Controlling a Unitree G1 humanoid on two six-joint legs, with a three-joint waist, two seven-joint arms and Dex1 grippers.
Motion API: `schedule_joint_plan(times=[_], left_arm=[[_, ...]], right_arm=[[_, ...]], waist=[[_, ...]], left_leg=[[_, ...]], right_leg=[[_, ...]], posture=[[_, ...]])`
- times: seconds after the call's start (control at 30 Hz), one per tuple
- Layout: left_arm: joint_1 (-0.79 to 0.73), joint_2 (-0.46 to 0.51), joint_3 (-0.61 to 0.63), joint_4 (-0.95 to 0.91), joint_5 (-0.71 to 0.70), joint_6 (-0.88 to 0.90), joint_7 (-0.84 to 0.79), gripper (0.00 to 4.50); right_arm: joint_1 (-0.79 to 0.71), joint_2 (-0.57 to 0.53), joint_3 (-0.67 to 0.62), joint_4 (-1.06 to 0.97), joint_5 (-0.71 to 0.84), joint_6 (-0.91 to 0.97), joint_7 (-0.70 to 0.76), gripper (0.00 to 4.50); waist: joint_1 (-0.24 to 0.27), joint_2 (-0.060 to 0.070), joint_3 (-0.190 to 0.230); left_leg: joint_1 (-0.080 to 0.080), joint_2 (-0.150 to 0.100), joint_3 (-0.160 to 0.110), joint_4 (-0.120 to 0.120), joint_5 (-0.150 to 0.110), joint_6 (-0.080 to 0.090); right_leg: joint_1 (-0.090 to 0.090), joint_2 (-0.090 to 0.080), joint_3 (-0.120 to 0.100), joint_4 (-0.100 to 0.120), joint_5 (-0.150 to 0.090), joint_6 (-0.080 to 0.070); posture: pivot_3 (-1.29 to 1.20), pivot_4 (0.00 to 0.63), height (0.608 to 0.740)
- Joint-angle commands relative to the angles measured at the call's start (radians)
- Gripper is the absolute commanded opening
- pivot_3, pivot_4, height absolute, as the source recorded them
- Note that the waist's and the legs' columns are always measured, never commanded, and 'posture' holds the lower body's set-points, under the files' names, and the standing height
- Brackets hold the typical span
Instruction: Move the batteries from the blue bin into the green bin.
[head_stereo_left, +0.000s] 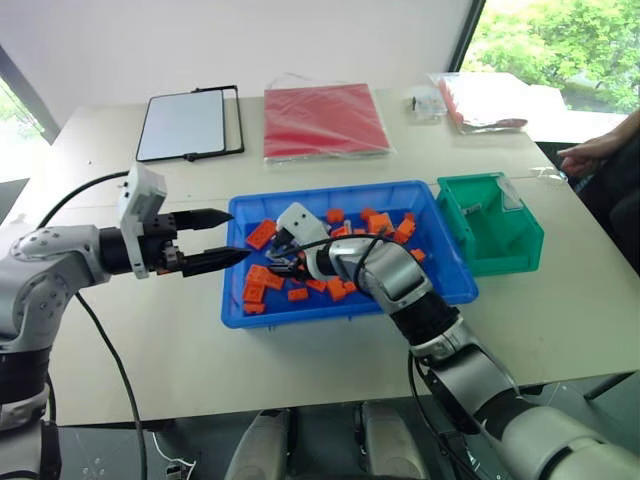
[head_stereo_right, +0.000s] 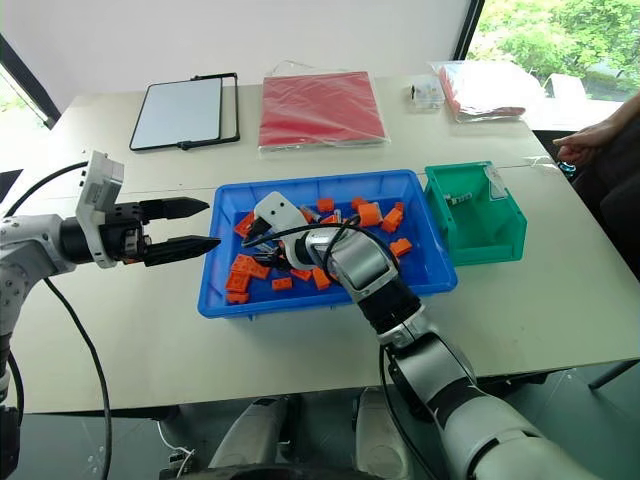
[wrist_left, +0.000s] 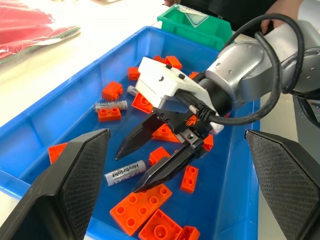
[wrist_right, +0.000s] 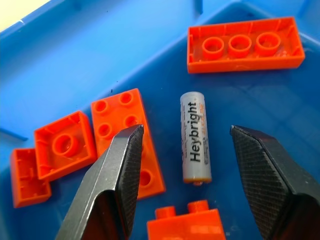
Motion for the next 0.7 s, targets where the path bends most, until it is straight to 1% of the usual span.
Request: schedule_joint_plan(times=[0.03,0.13,0.17,0.23,0.27,0.33,0.37,0.6,0.7], left_arm=[[-0.004,0.019,0.038,-0.026,-0.014,-0.002,0.005,4.5],[-0.006,0.019,0.036,-0.027,-0.016,-0.003,0.007,4.5],[-0.008,0.018,0.033,-0.024,-0.015,-0.004,0.007,4.5],[-0.014,0.017,0.029,-0.019,-0.013,-0.008,0.005,4.5],[-0.018,0.017,0.027,-0.016,-0.012,-0.009,0.004,4.5],[-0.023,0.015,0.023,-0.011,-0.009,-0.013,0.002,4.5],[-0.027,0.014,0.021,-0.008,-0.007,-0.015,0.001,4.5],[-0.038,0.006,0.012,0.005,-0.002,-0.026,-0.003,4.5],[-0.033,-0.002,0.006,0.002,-0.003,-0.029,-0.003,4.5]], right_arm=[[-0.014,0.008,0.018,0.051,-0.04,-0.053,0.009,2.81],[-0.013,0.014,0.008,0.075,-0.049,-0.07,0.012,2.81],[-0.013,0.015,0.005,0.078,-0.051,-0.07,0.014,2.57],[-0.012,0.016,0.004,0.083,-0.054,-0.073,0.018,1.9],[-0.011,0.017,0.004,0.085,-0.057,-0.074,0.02,1.49],[-0.005,0.015,0.009,0.085,-0.064,-0.076,0.026,0.37],[-0.002,0.015,0.011,0.086,-0.069,-0.079,0.029,0.08],[0.006,0.014,0.002,0.072,-0.085,-0.082,0.036,0.1],[0.002,0.005,-0.047,-0.002,-0.063,-0.041,0.022,0.1]], waist=[[0.0,0.0,0.0],[0.0,0.0,0.0],[0.0,0.0,0.0],[0.0,0.0,0.0],[0.0,0.0,0.0],[0.0,0.0,0.0],[0.0,0.0,0.0],[0.0,0.0,0.0],[0.0,0.0,0.0]], left_leg=[[0.0,0.0,0.0,0.0,0.0,0.0],[0.0,0.0,0.0,0.0,0.0,0.0],[0.001,0.0,0.0,0.0,0.0,0.0],[0.001,0.0,0.0,0.0,0.0,0.0],[0.001,0.0,0.0,0.0,0.0,0.0],[0.001,0.0,0.0,0.0,0.0,0.0],[0.001,0.0,0.0,0.0,0.0,0.0],[0.001,0.0,0.0,0.0,0.0,0.0],[0.001,0.0,0.0,0.0,0.0,0.0]], right_leg=[[0.0,0.0,0.0,0.0,0.0,0.0],[0.0,0.0,0.0,0.0,0.0,0.0],[0.0,0.0,0.0,0.0,0.0,0.0],[0.001,0.0,0.0,0.0,0.0,0.0],[0.001,0.0,0.0,0.0,0.0,0.0],[0.001,0.0,0.0,0.0,0.0,0.0],[0.001,0.0,0.0,0.0,0.0,0.0],[0.001,0.0,0.0,0.0,0.0,0.0],[0.001,0.0,0.0,0.0,0.0,0.0]], posture=[[0.0,0.15,0.731],[0.0,0.15,0.731],[0.0,0.15,0.731],[0.0,0.15,0.731],[0.0,0.15,0.731],[0.0,0.15,0.731],[0.0,0.15,0.731],[0.0,0.15,0.731],[0.0,0.15,0.731]])
